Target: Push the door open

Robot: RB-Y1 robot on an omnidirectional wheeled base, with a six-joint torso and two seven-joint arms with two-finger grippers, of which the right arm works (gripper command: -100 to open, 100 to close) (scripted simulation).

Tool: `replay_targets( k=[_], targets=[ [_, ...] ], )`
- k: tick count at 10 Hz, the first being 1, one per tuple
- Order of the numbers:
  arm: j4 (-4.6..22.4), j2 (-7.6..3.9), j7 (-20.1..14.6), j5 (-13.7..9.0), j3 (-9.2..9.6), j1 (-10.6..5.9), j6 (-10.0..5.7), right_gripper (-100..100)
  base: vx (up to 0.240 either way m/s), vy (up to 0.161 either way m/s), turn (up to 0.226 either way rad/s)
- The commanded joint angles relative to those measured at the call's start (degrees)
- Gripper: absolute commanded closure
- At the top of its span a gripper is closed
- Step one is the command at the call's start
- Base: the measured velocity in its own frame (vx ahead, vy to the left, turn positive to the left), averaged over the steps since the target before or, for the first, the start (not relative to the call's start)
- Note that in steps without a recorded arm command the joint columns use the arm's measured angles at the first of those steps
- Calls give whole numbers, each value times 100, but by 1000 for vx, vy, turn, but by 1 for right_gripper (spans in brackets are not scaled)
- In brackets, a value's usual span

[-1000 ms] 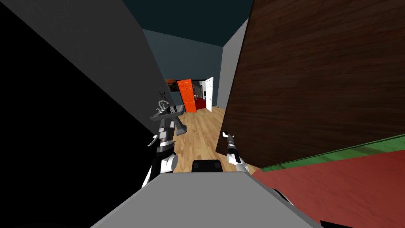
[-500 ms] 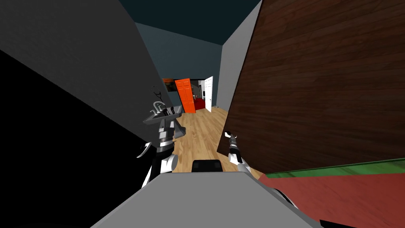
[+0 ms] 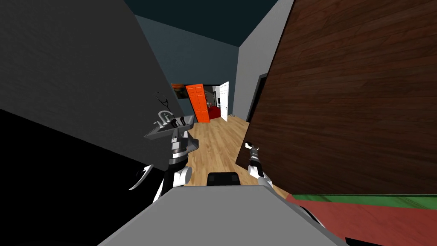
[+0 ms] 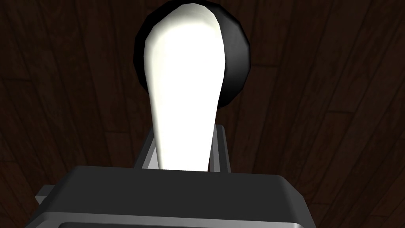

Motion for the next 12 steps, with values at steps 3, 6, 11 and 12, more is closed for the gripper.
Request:
replay_targets(
  k=[3, 6, 11, 12],
  targets=[
    [-57, -59, 87, -140, -249, 72, 8, 100, 187, 33, -58],
    [-47, -75, 130, -219, -381, 83, 0, 100, 161, 43, -47],
    [102, -121, 163, -325, -560, 77, -74, 100, 179, 19, -53],
    [93, -149, 210, -406, -685, 89, -83, 100, 180, 5, -50]
  ],
)
